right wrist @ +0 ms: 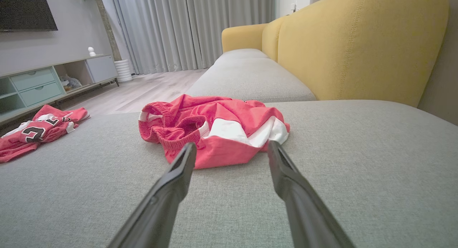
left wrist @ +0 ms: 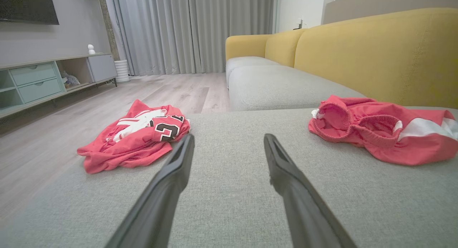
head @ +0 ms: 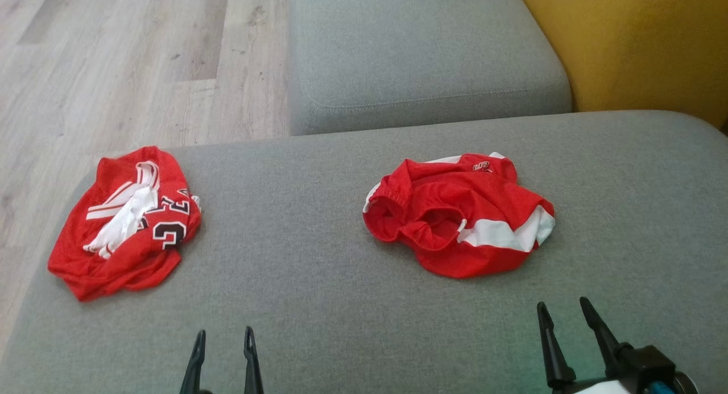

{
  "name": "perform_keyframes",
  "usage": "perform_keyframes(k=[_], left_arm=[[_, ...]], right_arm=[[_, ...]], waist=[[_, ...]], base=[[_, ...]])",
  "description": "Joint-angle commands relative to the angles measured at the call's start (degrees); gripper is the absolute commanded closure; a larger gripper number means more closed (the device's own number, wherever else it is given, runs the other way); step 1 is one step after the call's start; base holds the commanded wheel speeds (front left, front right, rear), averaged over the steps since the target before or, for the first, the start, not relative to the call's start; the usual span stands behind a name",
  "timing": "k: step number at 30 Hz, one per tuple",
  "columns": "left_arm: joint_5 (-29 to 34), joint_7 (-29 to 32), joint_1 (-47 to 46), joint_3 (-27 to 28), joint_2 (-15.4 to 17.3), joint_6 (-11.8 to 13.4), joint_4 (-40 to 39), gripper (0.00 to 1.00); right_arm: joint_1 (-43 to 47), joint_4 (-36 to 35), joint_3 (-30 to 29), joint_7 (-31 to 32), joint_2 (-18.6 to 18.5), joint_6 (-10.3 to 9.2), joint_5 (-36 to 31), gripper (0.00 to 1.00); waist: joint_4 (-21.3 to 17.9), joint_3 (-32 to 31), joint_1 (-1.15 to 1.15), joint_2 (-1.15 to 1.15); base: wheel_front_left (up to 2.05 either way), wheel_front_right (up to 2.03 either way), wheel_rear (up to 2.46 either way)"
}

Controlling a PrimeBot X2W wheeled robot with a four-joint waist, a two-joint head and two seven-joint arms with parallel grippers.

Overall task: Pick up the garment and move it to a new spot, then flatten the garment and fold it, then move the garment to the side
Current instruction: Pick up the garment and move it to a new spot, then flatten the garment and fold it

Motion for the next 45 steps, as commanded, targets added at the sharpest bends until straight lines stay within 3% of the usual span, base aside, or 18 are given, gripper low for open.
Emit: perform_keyframes(k=[1,45], left_arm=[[0.4,-0.5,-1.4,1.9,-0.3,-0.2,-1.8,0.00],[2.1,-0.5,-0.8,3.2,-0.3,-1.7,0.9,0.00]], right_arm=[[-1.2,-1.6,1.6,-0.4,-0.4,0.42,-0.3,0.00],[-1.0,-1.7,2.1,-0.4,-0.4,0.42,-0.8,0.00]], waist=[[-0.1,-0.1,0.01,0.00],[0.5,-0.5,0.01,0.00]], base=[[0.00,0.00,0.00],[0.00,0.00,0.00]])
